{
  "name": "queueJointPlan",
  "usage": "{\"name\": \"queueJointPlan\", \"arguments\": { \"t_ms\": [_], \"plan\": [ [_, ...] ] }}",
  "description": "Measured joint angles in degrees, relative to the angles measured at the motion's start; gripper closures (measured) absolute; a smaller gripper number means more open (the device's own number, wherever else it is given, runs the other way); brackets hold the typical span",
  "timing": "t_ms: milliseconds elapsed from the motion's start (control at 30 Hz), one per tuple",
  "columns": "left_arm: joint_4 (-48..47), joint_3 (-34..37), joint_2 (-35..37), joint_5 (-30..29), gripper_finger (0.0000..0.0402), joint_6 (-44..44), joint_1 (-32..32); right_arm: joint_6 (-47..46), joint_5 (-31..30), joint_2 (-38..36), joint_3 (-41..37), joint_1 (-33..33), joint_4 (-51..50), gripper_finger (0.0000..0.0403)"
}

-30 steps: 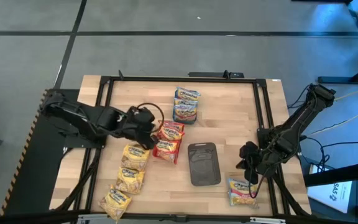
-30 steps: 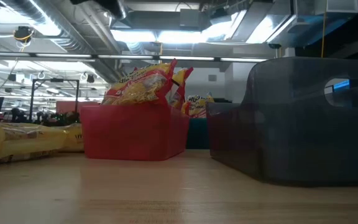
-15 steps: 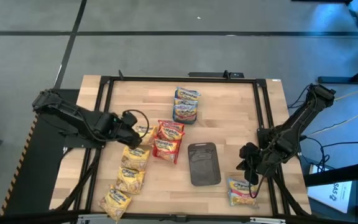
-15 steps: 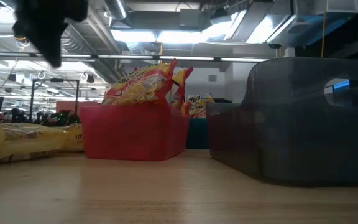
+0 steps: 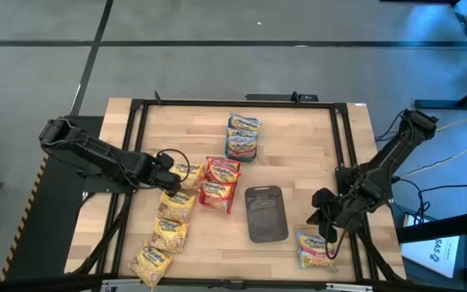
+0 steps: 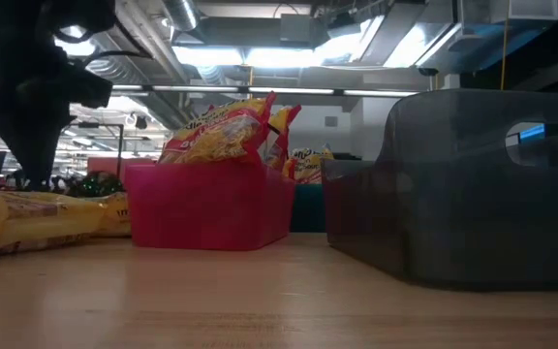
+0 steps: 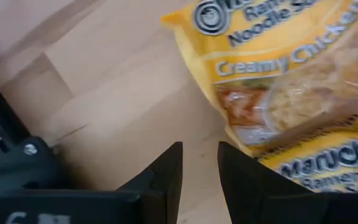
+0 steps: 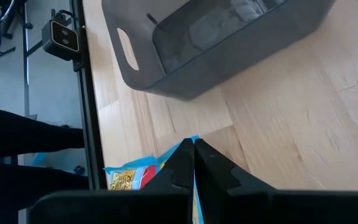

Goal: Sort Maruchan noodles
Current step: Put the yellow bag into the black bin

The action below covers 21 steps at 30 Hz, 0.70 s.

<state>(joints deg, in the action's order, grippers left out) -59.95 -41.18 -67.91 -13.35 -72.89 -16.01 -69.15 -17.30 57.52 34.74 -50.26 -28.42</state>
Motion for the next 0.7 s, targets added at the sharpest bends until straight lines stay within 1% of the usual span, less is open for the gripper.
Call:
{"name": "queueJointPlan", "arguments": {
  "t_ms": [233, 400, 567, 700],
  "plan": [
    [0.26, 0.51, 0.04, 0.28, 0.0305, -0.05, 0.28, -0.03, -0.03, 0.0, 0.0, 0.0, 0.01, 0.0391],
    [1.31, 0.51, 0.04, -0.24, 0.0305, 1.37, 2.88, -1.3, -0.09, 0.0, 0.0, 0.02, 0.03, 0.0391],
    [9.24, 2.51, 0.7, -0.07, 0.0305, 4.55, 7.71, -1.32, -0.09, 0.0, 0.0, 0.02, 0.19, 0.0391],
    [17.47, 6.38, 1.86, 6.13, 0.0305, 7.27, 12.3, -1.32, -0.05, 0.0, -0.02, 0.02, 2.06, 0.0391]
  ]
}}
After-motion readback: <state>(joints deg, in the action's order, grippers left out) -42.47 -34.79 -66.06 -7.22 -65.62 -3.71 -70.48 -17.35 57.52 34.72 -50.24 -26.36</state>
